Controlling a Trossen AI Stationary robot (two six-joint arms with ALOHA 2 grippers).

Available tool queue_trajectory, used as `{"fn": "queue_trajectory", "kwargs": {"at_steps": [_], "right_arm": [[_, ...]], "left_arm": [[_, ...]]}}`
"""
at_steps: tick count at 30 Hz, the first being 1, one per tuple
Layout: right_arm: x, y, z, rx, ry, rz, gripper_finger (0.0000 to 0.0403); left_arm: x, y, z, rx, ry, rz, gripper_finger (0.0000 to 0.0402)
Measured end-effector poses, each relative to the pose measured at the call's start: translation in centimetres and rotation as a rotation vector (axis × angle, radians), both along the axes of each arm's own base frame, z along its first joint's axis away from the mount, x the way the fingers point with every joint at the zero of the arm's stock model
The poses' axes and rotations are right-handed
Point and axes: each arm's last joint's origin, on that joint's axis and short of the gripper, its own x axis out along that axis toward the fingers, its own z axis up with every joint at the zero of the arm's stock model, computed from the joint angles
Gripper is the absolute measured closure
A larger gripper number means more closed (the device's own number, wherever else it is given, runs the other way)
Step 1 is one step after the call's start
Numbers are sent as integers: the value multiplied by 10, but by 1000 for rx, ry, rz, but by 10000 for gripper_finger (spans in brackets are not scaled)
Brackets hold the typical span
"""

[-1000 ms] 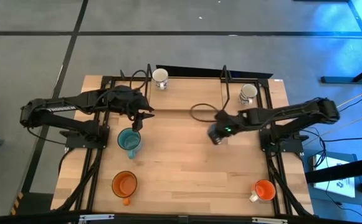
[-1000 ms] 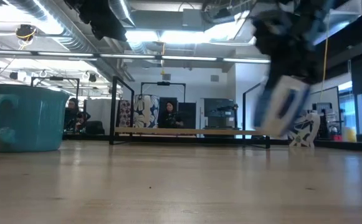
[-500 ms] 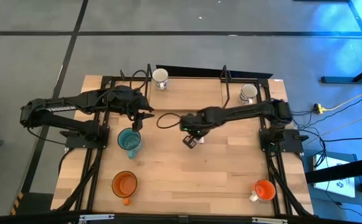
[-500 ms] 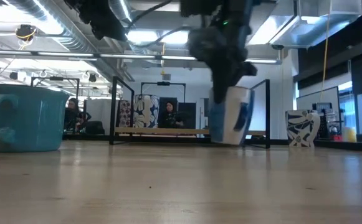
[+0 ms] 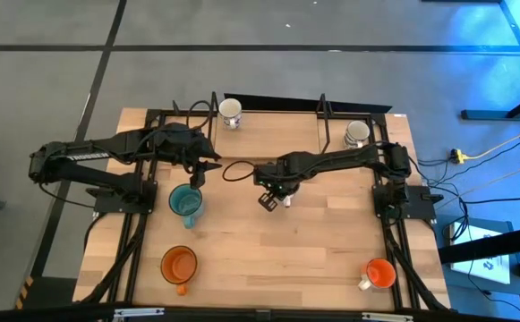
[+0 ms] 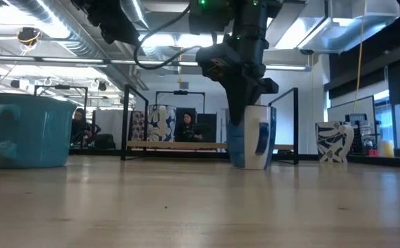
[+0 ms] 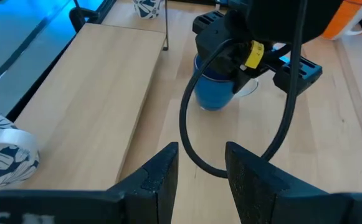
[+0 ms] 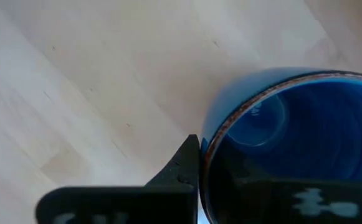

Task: Place coffee mugs
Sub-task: Put the blue mug on the shelf

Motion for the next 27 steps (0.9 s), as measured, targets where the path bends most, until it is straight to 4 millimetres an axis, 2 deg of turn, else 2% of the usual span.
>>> {"fn": "queue_trajectory", "kwargs": {"at_steps": [5,10,13,17,21,24,27], "right_arm": [[0,0,-1,4,-4,-14,376],[-2,-2,3,-56,5,-24,296],[-9,-1,25,-73,16,-33,250],[-29,24,68,-160,-31,-42,208],[-52,62,91,-245,-130,-70,187],[-68,88,92,-352,-194,-118,184],[-80,115,77,-439,-256,-167,183]], "left_arm": [[0,0,0,0,0,0,276],[0,0,0,-1,0,1,276],[0,0,0,-2,0,2,276],[0,0,0,-2,0,2,276],[0,0,0,-2,0,2,276],[0,0,0,1,1,0,276],[0,0,0,1,1,1,276]]}}
